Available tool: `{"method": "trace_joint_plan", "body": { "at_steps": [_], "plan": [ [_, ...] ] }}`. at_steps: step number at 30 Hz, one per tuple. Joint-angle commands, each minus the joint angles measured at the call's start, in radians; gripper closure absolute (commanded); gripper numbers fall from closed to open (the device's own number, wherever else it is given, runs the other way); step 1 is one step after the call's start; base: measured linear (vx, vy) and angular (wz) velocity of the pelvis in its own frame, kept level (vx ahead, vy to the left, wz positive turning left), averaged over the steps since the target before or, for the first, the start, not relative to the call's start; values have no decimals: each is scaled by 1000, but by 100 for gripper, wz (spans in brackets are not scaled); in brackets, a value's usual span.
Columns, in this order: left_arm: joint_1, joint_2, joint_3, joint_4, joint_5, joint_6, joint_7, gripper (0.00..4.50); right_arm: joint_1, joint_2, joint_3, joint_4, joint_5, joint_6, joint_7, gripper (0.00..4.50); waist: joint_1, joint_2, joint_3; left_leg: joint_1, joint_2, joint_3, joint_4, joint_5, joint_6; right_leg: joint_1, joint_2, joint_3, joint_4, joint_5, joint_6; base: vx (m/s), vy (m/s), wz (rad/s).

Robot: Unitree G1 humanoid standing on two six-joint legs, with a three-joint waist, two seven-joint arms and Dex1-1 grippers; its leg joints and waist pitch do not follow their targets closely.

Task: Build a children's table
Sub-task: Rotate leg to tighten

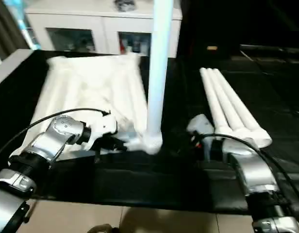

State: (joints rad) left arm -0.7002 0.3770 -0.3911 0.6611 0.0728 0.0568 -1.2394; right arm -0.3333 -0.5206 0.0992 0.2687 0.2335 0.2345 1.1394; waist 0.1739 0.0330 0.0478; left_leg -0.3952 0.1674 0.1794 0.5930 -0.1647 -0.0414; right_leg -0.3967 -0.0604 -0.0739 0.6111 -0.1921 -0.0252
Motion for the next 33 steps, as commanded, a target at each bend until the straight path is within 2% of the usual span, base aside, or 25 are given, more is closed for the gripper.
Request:
{"method": "trace_joint_plan", "body": {
  "at_steps": [1,6,25,27,28,29,31,33],
  "plan": [
    [-3,-4,-14,-32,0,-21,-18,450,-9,-9,0,-22,1,-4,6,3,-4,-6,-69,28,79,-29,-64,-198,76,46,-108,54,-71,-151,-209,0,0,0],
    [-3,-4,-14,-32,0,-21,-18,450,-9,-9,0,-22,1,-4,6,3,-3,-7,-70,25,76,-29,-61,-178,83,47,-106,53,-70,-147,-201,0,0,0],
    [-3,-4,-14,-32,0,-21,-18,450,-9,-9,0,-22,1,-4,6,3,-3,-7,-72,25,76,-29,-59,-168,89,47,-105,52,-68,-134,-204,0,0,0],
    [-2,-1,-25,-25,-1,-57,-58,450,-21,-10,26,-1,-3,-30,49,3,-2,-7,-73,25,76,-29,-58,-171,90,47,-106,52,-69,-133,-205,0,0,0],
    [10,-4,-44,-39,-2,-87,-93,450,-44,13,63,39,-16,-61,83,3,-3,-9,-73,23,75,-30,-57,-170,91,49,-107,50,-66,-133,-207,0,0,0],
    [14,-6,-49,-45,-2,-94,-102,450,-52,22,74,51,-20,-69,91,3,-5,-7,-73,21,76,-29,-57,-167,93,48,-106,50,-67,-130,-207,0,0,0],
    [17,-7,-51,-49,-2,-96,-102,450,-56,27,79,57,-22,-72,92,3,-4,-5,-74,26,78,-28,-57,-167,94,45,-105,51,-67,-120,-214,0,0,0],
    [16,-7,-50,-48,-3,-96,-102,450,-55,27,79,56,-22,-73,92,3,4,-3,-73,28,81,-29,-58,-174,91,44,-104,52,-65,-123,-213,0,0,0]
  ]
}}
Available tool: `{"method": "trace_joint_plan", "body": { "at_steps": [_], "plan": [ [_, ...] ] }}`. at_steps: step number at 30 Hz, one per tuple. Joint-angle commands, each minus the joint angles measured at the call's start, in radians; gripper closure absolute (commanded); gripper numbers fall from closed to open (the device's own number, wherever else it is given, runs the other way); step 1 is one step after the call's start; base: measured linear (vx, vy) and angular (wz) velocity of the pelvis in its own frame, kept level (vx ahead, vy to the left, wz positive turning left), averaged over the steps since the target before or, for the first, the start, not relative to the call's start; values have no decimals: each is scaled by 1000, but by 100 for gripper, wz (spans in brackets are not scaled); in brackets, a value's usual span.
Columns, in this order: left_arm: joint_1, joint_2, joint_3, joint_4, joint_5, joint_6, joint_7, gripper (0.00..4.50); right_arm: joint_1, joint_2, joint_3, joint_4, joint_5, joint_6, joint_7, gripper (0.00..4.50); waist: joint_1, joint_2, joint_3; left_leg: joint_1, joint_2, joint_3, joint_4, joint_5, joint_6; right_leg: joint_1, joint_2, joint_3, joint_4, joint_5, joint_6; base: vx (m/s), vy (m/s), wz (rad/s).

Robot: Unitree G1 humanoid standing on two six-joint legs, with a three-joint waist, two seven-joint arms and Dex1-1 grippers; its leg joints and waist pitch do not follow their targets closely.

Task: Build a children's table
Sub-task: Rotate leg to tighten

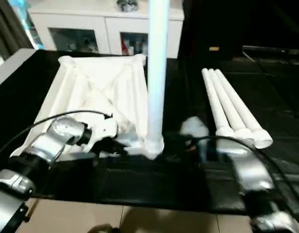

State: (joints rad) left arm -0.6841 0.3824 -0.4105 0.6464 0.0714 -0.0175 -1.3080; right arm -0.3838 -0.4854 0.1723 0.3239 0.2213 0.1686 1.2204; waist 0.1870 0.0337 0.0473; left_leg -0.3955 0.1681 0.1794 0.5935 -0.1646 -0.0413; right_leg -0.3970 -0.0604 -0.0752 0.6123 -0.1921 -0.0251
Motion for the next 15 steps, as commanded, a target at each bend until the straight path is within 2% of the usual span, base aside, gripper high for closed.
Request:
{"method": "trace_joint_plan", "body": {
  "at_steps": [1,5,9,15],
  "plan": [
    [0,-13,-30,-33,-1,-22,-32,450,-5,-8,6,1,-9,-8,12,3,-6,-4,-73,29,81,-29,-59,-175,90,44,-105,53,-66,-123,-212,0,0,0],
    [2,-13,-31,-35,-1,-22,-32,450,-3,-8,7,-1,-6,-4,18,3,-1,-5,-71,29,80,-30,-61,-197,76,44,-107,55,-68,-149,-206,0,0,0],
    [3,-14,-29,-34,0,-26,-34,450,-5,-9,13,5,2,1,37,3,1,-7,-73,27,78,-29,-59,-188,78,45,-107,55,-67,-154,-199,0,0,0],
    [7,-13,-26,-34,3,-33,-37,450,-9,-12,16,21,11,5,58,56,2,-6,-74,26,78,-29,-57,-179,84,45,-106,54,-66,-133,-204,0,0,0]
  ]
}}
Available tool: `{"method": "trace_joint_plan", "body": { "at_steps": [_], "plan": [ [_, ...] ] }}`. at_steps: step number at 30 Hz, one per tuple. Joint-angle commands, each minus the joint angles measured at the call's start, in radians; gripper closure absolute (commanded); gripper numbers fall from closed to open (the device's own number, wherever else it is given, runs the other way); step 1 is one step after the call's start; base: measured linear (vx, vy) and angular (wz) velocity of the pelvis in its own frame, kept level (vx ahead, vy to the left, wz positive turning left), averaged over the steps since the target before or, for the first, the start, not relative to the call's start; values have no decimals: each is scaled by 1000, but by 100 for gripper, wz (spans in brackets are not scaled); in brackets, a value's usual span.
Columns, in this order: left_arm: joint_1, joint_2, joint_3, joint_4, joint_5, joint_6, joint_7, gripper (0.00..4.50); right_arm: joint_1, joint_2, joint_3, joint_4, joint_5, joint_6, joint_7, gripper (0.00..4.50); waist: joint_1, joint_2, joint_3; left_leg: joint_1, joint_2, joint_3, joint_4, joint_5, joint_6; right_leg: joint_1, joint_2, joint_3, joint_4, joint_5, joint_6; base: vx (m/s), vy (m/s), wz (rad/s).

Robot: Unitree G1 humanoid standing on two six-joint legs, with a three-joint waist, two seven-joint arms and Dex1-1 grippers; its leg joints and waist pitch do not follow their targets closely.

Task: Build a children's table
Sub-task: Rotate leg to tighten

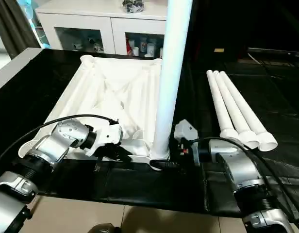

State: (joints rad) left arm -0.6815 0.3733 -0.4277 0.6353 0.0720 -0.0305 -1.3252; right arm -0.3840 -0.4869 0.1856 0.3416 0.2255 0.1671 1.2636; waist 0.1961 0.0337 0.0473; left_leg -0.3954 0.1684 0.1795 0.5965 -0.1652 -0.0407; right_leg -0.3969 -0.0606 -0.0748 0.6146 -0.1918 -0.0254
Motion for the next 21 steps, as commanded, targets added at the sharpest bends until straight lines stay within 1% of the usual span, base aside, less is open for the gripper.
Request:
{"method": "trace_joint_plan", "body": {
  "at_steps": [1,2,3,6,7,8,9,10,11,13,14,17,18,21],
  "plan": [
    [5,-3,-9,-23,1,-20,-19,450,-8,-14,3,5,7,9,18,66,-7,-7,-74,26,78,-29,-60,-176,83,45,-106,53,-68,-136,-203,0,0,0],
    [5,-3,-9,-23,1,-20,-19,450,-7,-15,3,7,6,9,19,83,-7,-5,-74,27,79,-29,-60,-176,83,45,-106,54,-68,-134,-203,0,0,0],
    [5,-3,-10,-23,1,-20,-19,450,-6,-16,3,8,5,9,20,83,-7,-5,-74,27,79,-29,-60,-177,82,44,-106,54,-68,-134,-203,0,0,0],
    [6,-3,-9,-23,1,-19,-15,450,-2,-17,1,14,3,10,19,105,-7,-6,-74,27,78,-28,-59,-179,81,45,-106,53,-68,-136,-206,0,0,0],
    [7,-3,-8,-23,1,-18,-14,450,0,-16,-1,15,4,12,18,124,-6,-5,-74,27,78,-29,-59,-178,82,45,-106,53,-68,-135,-206,0,0,0],
    [7,-3,-8,-23,1,-18,-14,450,0,-16,-1,15,4,12,18,124,-6,-6,-74,26,78,-29,-59,-177,82,45,-106,53,-68,-135,-205,0,0,0],
    [7,-4,-8,-23,0,-18,-13,450,1,-15,-3,15,6,16,19,124,-5,0,-75,28,79,-30,-59,-178,81,44,-106,53,-67,-134,-206,0,0,0],
    [8,-4,-7,-22,1,-18,-12,450,4,-12,-4,15,8,17,18,138,-7,-3,-75,28,79,-29,-59,-179,82,44,-105,53,-68,-127,-207,0,0,0],
    [8,-4,-7,-21,2,-18,-10,450,5,-12,-3,16,9,17,18,138,-6,0,-75,27,79,-30,-59,-179,81,45,-104,53,-68,-121,-208,0,0,0],
    [10,-5,-5,-20,3,-13,-6,450,11,-7,-3,18,14,19,17,169,-6,0,-75,28,78,-30,-60,-188,79,45,-105,53,-68,-123,-210,0,0,0],
    [11,-5,-4,-20,3,-10,-2,450,13,-5,-3,18,15,21,16,169,-5,2,-75,28,78,-31,-60,-191,78,45,-105,53,-68,-126,-210,0,0,0],
    [14,-9,3,-19,2,6,17,450,26,1,-3,8,24,30,14,173,-5,1,-75,28,78,-30,-60,-193,77,46,-105,53,-68,-120,-212,0,0,0],
    [14,-10,5,-19,2,10,20,450,28,2,-3,7,24,30,12,177,-5,3,-75,28,79,-30,-60,-196,76,46,-106,53,-68,-122,-213,0,0,0],
    [12,-32,32,-17,-9,50,74,450,47,31,-18,-9,41,60,-30,179,-5,4,-73,29,79,-31,-61,-206,73,45,-106,53,-72,-143,-210,0,0,0]
  ]
}}
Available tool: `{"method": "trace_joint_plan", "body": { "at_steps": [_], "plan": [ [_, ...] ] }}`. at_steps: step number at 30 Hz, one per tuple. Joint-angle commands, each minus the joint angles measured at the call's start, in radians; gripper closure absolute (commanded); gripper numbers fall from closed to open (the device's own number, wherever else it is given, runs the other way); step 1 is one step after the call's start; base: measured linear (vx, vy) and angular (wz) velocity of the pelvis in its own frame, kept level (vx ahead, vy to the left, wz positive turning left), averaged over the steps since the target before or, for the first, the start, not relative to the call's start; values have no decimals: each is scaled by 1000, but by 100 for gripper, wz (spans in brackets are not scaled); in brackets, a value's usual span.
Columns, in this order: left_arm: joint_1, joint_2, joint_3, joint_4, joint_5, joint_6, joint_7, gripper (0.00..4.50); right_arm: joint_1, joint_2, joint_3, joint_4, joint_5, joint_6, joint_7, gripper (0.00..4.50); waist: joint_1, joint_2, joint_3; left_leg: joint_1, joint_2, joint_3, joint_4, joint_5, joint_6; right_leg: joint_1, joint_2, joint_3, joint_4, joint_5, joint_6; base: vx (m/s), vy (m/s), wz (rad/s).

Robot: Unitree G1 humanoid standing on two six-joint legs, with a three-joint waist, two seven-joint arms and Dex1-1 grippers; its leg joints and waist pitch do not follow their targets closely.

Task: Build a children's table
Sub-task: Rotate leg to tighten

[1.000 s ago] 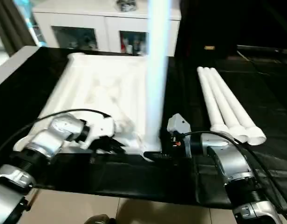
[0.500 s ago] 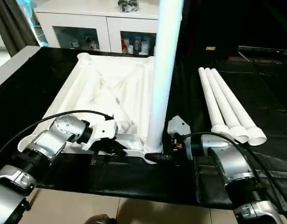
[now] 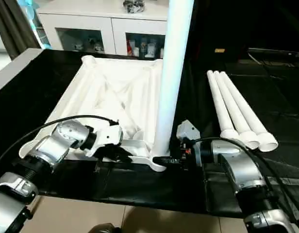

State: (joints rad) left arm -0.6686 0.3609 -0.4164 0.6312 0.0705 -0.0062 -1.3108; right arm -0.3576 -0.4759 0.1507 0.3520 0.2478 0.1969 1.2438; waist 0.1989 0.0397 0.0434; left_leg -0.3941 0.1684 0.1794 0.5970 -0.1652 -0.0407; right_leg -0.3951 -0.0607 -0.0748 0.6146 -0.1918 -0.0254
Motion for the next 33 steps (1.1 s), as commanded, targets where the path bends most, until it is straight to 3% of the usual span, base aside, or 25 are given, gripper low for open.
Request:
{"method": "trace_joint_plan", "body": {
  "at_steps": [1,6,8,11,14,18,20,23,24,26,29,33],
  "plan": [
    [-6,-43,45,-11,-16,59,114,450,28,52,5,-28,21,48,-65,180,-9,0,-68,28,79,-31,-64,-217,68,43,-106,53,-75,-164,-208,0,0,0],
    [-38,-128,121,-3,-34,192,311,450,0,194,-22,24,-30,117,-348,181,-30,1,-55,41,74,-39,-79,-343,3,37,-111,52,-96,-380,-167,0,0,0],
    [-47,-147,137,-3,-36,224,355,450,-13,229,-31,47,-42,127,-413,182,-54,-1,-58,37,72,-43,-84,-352,-15,44,-111,53,-94,-371,-163,0,0,0],
    [-77,-216,178,-13,-36,309,491,450,-80,351,-66,156,-75,155,-643,182,-79,-1,-58,34,67,-42,-83,-334,-16,43,-108,51,-91,-330,-178,0,0,0],
    [-95,-267,208,-21,-37,356,573,450,-131,406,-85,232,-98,148,-754,182,-96,-1,-62,32,63,-37,-79,-285,-2,44,-105,53,-89,-258,-195,0,0,0],
    [-102,-283,202,-33,-21,370,600,450,-151,432,-105,235,-87,153,-770,182,-91,0,-69,24,62,-32,-70,-179,49,53,-103,54,-79,-114,-205,0,0,0],
    [-96,-271,188,-38,-7,352,588,450,-149,429,-115,231,-82,153,-770,127,-90,0,-70,21,63,-32,-67,-146,74,54,-101,52,-73,-51,-214,0,0,0],
    [-78,-250,175,-48,0,338,560,450,-139,421,-137,221,-75,148,-770,103,-91,9,-66,24,64,-33,-71,-187,70,54,-102,51,-80,-106,-210,0,0,0],
    [-75,-245,171,-49,2,335,555,450,-136,418,-141,218,-75,145,-770,91,-94,5,-64,24,65,-33,-74,-213,60,54,-103,51,-85,-147,-202,0,0,0],
    [-58,-219,152,-51,14,321,527,450,-112,385,-142,185,-71,113,-723,70,-94,8,-62,28,67,-34,-77,-251,42,52,-102,53,-91,-197,-189,0,0,0],
    [-52,-208,152,-48,10,312,508,450,-93,358,-143,160,-61,96,-679,57,-95,8,-62,26,67,-35,-78,-247,40,53,-102,54,-88,-188,-188,0,0,0],
    [-45,-167,140,-27,11,264,457,450,-46,263,-164,97,-29,57,-558,23,-84,5,-65,21,66,-31,-70,-198,71,56,-104,55,-83,-127,-193,0,0,0]
  ]
}}
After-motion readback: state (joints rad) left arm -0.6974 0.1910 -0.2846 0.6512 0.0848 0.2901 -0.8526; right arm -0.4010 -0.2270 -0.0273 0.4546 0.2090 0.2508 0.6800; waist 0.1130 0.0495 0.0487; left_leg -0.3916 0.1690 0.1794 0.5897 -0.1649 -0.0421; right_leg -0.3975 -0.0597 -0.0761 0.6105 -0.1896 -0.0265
